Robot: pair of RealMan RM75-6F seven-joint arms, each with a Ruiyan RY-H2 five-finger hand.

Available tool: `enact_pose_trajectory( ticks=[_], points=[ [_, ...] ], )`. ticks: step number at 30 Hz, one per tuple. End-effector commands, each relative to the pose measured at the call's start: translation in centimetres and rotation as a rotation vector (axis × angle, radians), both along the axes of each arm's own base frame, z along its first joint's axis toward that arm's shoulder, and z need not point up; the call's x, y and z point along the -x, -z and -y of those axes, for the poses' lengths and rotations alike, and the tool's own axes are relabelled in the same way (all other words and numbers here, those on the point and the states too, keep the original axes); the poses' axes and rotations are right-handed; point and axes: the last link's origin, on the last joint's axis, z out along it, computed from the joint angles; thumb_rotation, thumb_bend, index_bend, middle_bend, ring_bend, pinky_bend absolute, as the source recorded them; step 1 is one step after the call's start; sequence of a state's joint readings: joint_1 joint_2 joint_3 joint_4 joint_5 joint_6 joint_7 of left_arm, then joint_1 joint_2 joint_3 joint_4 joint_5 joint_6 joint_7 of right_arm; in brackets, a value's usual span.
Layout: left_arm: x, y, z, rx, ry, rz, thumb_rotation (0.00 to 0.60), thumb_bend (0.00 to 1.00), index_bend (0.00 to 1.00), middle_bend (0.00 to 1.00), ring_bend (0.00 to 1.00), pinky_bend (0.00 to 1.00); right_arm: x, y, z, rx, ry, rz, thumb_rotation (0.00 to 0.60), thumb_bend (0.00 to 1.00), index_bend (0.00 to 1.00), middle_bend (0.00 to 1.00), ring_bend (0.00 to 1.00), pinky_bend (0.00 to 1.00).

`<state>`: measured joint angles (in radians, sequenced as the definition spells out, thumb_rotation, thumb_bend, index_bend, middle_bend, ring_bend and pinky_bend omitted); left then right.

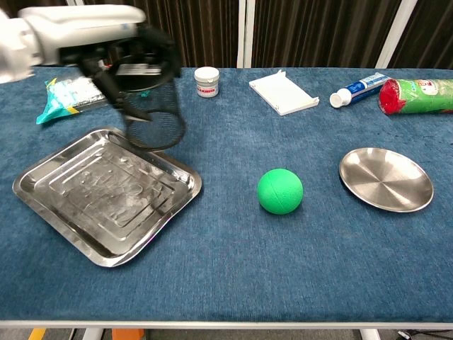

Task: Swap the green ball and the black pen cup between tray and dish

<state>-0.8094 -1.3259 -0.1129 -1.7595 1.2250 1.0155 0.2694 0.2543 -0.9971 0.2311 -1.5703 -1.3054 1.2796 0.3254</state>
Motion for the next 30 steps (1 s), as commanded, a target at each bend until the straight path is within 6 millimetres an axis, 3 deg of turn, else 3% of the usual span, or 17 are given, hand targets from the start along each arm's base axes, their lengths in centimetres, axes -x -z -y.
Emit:
enact_pose_trajectory(
  ticks=[1,8,12,16,22,30],
  points=[
    [2.3,0.1,1.4,-0.007,-0.04,-0.005,0.6,0.26,0.45,0.46,0.39,0.68,-0.3,0.2,-0.1,-0.004,-0.004,-0.005,0.6,0.0,0.0,0.01,0.0,0.26],
    [5.2,0.7,2.6,-0.014,-0.088,0.014,0.6,0.26,0.44,0.45,0.38,0.68,-0.8,0.9,-0.1,-0.026,-0.002,-0.015,0.6,0.0,0.0,0.01,0.0,0.26],
    [6.2,1.0,2.8,-0.009,-0.105,0.045,0.6,0.23,0.34,0.4,0.33,0.61,-1.1,1.4,0.0,-0.044,-0.004,-0.02,0.6,0.0,0.0,0.01,0.0,0.26],
    [6.9,1.4,3.1,-0.001,-0.108,0.053,0.6,0.21,0.27,0.32,0.27,0.55,-1.3,2.0,0.2,-0.061,-0.008,-0.024,0.6,0.0,0.0,0.01,0.0,0.26],
    [8.0,2.1,3.6,0.003,-0.119,0.045,0.6,0.2,0.26,0.3,0.27,0.54,-2.0,2.6,0.5,-0.077,-0.024,-0.03,0.6,0.0,0.0,0.01,0.0,0.26],
    [8.3,2.1,4.0,0.01,-0.118,0.05,0.6,0.18,0.22,0.22,0.16,0.48,-2.9,2.9,0.7,-0.091,-0.046,-0.045,0.6,0.0,0.0,0.01,0.0,0.26]
  ],
)
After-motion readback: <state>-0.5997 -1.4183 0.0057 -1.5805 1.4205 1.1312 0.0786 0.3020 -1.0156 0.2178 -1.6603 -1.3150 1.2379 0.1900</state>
